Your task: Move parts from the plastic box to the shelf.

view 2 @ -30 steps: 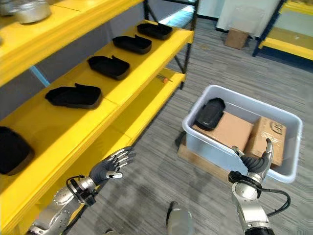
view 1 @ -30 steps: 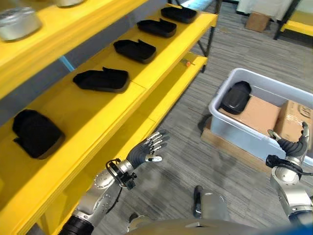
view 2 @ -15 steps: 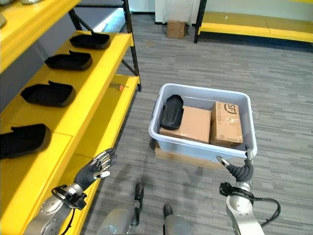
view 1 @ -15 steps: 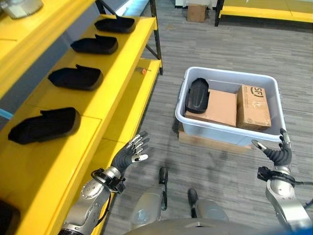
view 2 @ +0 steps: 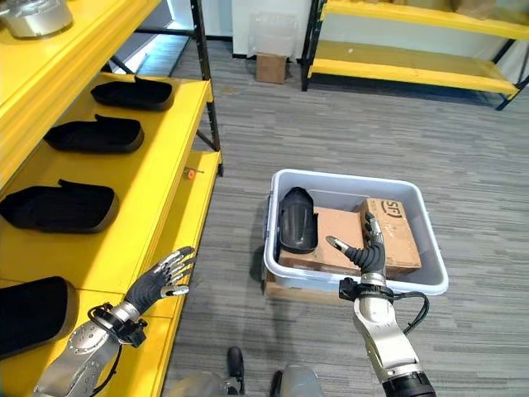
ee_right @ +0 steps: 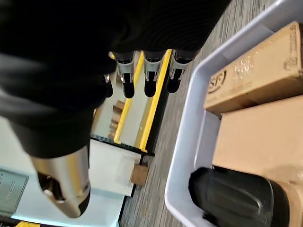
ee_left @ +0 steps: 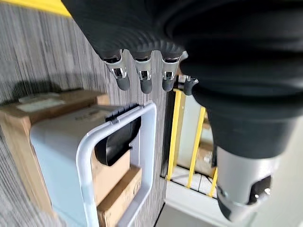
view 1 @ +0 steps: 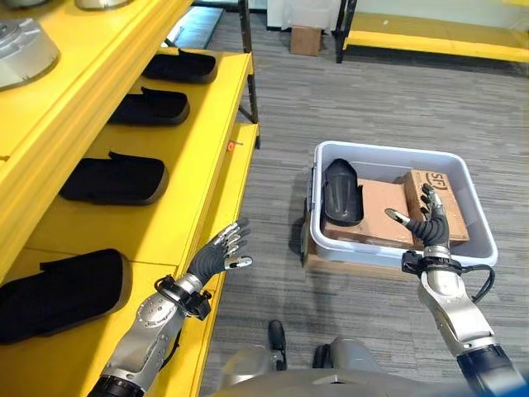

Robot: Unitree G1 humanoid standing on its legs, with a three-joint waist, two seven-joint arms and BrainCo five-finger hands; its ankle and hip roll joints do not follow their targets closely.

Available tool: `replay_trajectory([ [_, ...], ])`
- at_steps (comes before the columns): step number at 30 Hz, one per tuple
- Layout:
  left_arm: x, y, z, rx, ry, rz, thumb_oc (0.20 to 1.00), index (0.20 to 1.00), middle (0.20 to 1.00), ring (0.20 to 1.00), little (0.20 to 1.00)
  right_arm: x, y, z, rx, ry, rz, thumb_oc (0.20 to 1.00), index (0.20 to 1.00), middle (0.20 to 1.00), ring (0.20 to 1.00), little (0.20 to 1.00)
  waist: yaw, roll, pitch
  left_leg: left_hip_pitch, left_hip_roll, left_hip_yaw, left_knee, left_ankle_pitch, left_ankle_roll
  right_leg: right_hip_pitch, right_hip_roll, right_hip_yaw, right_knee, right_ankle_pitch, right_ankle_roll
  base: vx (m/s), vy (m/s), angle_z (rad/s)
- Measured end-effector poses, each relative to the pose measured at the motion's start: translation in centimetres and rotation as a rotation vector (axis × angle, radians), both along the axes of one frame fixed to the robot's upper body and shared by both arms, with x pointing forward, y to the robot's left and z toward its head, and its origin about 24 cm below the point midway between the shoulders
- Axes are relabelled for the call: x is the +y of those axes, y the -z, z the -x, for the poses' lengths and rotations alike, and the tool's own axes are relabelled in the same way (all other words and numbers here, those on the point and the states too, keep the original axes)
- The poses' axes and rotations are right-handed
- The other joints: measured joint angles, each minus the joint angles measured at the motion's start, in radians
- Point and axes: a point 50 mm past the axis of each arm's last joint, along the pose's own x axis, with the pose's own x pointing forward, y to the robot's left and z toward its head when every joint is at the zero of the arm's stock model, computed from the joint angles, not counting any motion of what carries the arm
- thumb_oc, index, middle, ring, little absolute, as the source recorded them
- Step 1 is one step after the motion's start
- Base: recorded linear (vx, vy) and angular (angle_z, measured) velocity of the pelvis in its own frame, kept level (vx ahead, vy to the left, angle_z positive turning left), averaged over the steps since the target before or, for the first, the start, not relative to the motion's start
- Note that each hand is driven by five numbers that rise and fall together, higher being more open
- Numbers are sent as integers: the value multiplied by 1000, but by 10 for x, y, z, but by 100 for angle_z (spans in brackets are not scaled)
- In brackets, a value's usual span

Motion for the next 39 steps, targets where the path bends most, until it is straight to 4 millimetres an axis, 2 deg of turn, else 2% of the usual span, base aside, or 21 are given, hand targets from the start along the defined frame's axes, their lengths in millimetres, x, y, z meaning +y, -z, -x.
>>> replay_trajectory([
  [2,-1,-1,-3,-2,-8,-1,1000,1000,1000,1000,1000,-1,4,3,20,3,2,1000,1000,1000,1000,1000,-21,2,0,0,1,-18,1,1,-10,0,-39,49,-164,33,11,70,-171,27],
  [3,-4,-1,-8,-2,-14,4,1000,1000,1000,1000,1000,-2,9,7,49,10,2,1000,1000,1000,1000,1000,-43,6,-2,-1,3,-49,4,5,-10,20,-66,109,-333,110,32,66,-280,58],
  [6,-6,2,-9,12,-28,1,1000,1000,1000,1000,1000,0,18,11,92,13,-6,1000,1000,1000,1000,1000,-47,-15,-16,1,24,-74,27,-13,-48,44,-126,148,-564,294,57,16,-391,38],
  [7,-8,4,-8,19,-29,5,1000,1000,1000,1000,1000,2,18,11,90,15,-16,1000,1000,1000,1000,1000,-42,-23,-18,0,34,-80,36,-18,-56,54,-137,148,-597,331,56,-33,-381,30],
  [9,-14,8,-4,40,-15,12,1000,1000,1000,1000,1000,6,21,11,101,13,-26,1000,1000,1000,1000,1000,-34,-36,-22,-17,68,-95,78,-40,-90,64,-159,97,-596,366,52,-33,-298,26],
  [10,-13,11,0,58,-9,1,1000,1000,1000,1000,1000,9,23,12,108,9,-36,1000,1000,1000,1000,1000,-13,-62,-25,-20,79,-101,101,-58,-124,73,-162,97,-570,409,19,-27,-459,15],
  [11,-10,14,4,76,-19,-12,1000,1000,1000,1000,1000,13,25,12,118,-1,-42,1000,1000,1000,1000,1000,-6,-92,-33,-25,88,-105,112,-71,-158,92,-162,87,-555,389,34,-6,-497,2],
  [12,-10,16,6,83,-29,-5,1000,1000,1000,1000,1000,12,23,11,112,0,-39,1000,1000,1000,1000,1000,-3,-89,-32,-37,119,-107,125,-77,-184,99,-137,87,-569,348,27,8,-423,8],
  [14,-15,18,11,93,-35,23,1000,1000,1000,1000,1000,7,16,9,103,-6,-5,1000,1000,1000,1000,1000,-12,-42,-15,-41,202,-120,100,-46,-234,121,-41,62,-623,332,-2,5,-355,10],
  [17,-19,17,14,91,-44,48,1000,1000,1000,1000,1000,-5,14,9,120,-5,53,1000,1000,1000,1000,1000,-17,-4,0,2,276,-65,55,3,-232,149,38,36,-641,323,-36,31,-311,-8],
  [19,-20,13,12,69,-59,58,1000,1000,1000,1000,1000,-15,13,10,138,-1,96,1000,1000,1000,1000,1000,-18,22,14,41,320,-47,27,7,-236,168,83,38,-641,304,-58,29,-268,-12],
  [22,-21,5,3,39,-102,154,1000,1000,1000,1000,1000,-27,7,10,138,7,152,1000,1000,1000,1000,1000,-31,49,33,31,357,-51,25,5,-225,141,112,24,-600,282,-91,-6,-315,3],
  [24,-19,0,-1,21,-126,173,1000,1000,1000,1000,1000,-33,-1,4,105,32,158,1000,1000,1000,1000,1000,-38,60,43,-5,383,-49,36,3,-205,57,115,8,-479,233,-115,20,-306,2],
  [26,-17,-1,-4,23,-162,191,1000,1000,1000,1000,1000,-35,-1,1,102,45,158,1000,1000,1000,1000,1000,-37,55,46,-15,383,-45,43,7,-188,-18,110,6,-333,152,-132,29,-205,4],
  [28,-16,0,-7,28,-193,192,1000,1000,1000,1000,1000,-36,1,4,108,60,156,1000,1000,1000,1000,1000,-40,54,55,-41,383,-19,100,9,-137,-41,95,-6,-257,99,-151,55,-90,28],
  [29,-16,-1,-12,20,-201,181,1000,1000,1000,1000,1000,-39,4,8,115,83,150,1000,1000,1000,1000,1000,-49,48,61,-81,374,21,152,32,-151,-38,70,-15,-259,94,-155,107,-2,35],
  [30,-16,-1,-12,20,-201,181,1000,1000,1000,1000,1000,-39,4,8,115,83,150,1000,1000,1000,1000,1000,-49,48,61,-81,374,21,152,32,-151,-38,70,-15,-259,94,-155,82,13,45],
  [31,-15,-1,-19,6,-236,170,1000,1000,1000,1000,1000,-41,8,14,125,115,130,1000,1000,1000,1000,1000,-51,43,64,-93,320,47,174,28,-167,-24,49,-17,-280,102,-147,112,52,22],
  [32,-10,-4,-20,-59,-297,83,1000,1000,1000,1000,1000,-40,11,18,135,125,122,1000,1000,1000,1000,1000,-61,56,61,-42,272,48,94,8,-169,0,61,-14,-309,115,-133,98,62,10],
  [35,-9,-42,-38,-257,-365,22,1000,1000,1000,1000,1000,-35,16,21,142,130,69,1000,1000,1000,1000,1000,-77,67,62,11,264,58,57,9,-205,44,70,12,-364,138,-117,195,80,-21],
  [39,-21,-66,-66,-353,-427,-38,1000,1000,1000,1000,1000,7,7,6,77,-15,16,1000,1000,1000,1000,1000,-99,66,62,20,241,79,47,4,-211,60,68,42,-435,197,-103,31,31,-26],
])
